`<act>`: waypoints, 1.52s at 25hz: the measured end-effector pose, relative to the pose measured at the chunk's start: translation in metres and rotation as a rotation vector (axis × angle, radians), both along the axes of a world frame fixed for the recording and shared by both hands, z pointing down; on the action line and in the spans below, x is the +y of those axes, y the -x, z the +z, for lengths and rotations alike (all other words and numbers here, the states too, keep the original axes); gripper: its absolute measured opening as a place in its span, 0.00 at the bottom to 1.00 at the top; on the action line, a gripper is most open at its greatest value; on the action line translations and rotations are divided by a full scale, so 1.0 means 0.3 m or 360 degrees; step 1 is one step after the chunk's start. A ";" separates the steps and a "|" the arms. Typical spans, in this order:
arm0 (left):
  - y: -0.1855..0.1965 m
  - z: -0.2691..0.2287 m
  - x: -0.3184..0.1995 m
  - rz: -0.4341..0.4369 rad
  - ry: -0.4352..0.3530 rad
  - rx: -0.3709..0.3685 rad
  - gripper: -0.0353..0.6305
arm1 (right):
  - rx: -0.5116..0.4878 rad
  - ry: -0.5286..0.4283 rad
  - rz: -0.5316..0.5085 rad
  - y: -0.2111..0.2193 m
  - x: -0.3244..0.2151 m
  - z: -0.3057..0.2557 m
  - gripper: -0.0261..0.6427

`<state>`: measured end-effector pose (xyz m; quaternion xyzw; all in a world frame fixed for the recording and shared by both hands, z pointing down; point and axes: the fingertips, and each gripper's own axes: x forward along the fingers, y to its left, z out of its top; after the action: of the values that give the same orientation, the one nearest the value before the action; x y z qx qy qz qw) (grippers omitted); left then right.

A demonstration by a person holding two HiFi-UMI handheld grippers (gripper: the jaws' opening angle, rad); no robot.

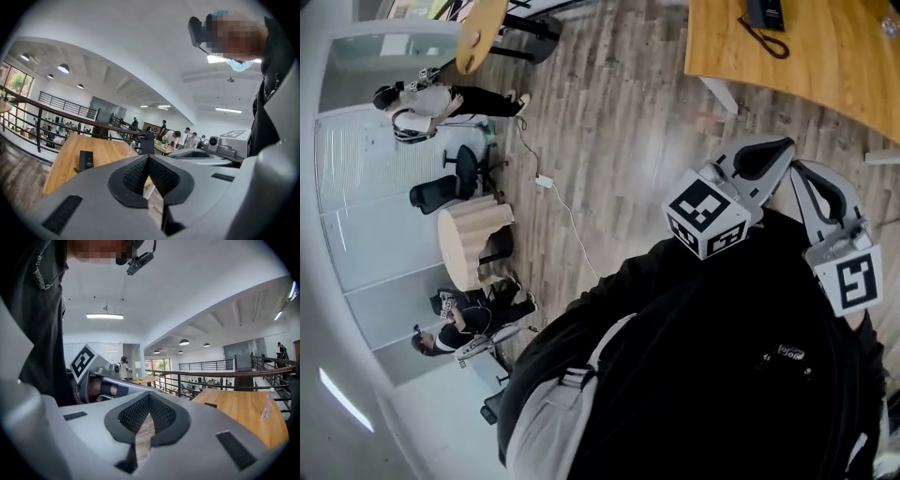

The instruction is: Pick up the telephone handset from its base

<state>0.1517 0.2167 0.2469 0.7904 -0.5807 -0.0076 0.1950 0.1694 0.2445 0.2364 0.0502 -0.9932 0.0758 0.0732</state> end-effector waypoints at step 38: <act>0.848 0.106 -0.144 -0.0041 0.0013 0.0204 0.06 | 0.0260 -0.0092 -0.0112 0.854 -0.143 0.092 0.06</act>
<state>-0.1027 0.1737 0.2787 0.7799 -0.5771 -0.0585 0.2350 -0.0868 0.2015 0.2640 0.0235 -0.9868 0.0401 0.1551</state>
